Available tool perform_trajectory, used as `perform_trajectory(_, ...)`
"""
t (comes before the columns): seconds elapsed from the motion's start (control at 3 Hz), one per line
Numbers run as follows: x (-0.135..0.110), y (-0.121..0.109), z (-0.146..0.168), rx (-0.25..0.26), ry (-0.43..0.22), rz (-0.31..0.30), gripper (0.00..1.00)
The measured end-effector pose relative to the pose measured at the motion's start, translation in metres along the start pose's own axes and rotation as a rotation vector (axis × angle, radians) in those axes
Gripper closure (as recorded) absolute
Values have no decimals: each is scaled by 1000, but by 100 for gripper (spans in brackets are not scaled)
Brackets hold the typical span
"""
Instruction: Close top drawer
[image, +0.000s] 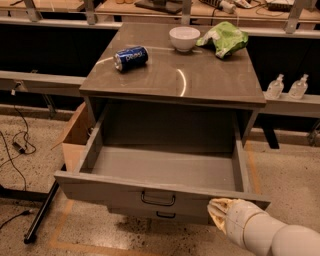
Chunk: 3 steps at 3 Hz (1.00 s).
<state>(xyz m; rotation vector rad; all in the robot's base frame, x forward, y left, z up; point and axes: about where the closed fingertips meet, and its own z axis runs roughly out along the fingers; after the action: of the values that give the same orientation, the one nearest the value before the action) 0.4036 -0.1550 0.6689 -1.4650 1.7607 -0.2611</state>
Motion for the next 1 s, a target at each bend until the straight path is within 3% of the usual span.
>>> perform_trajectory(0.33, -3, -16, 18, 41, -15, -30, 100)
perform_trajectory(1.0, -11, -45, 80, 41, -41, -86, 100)
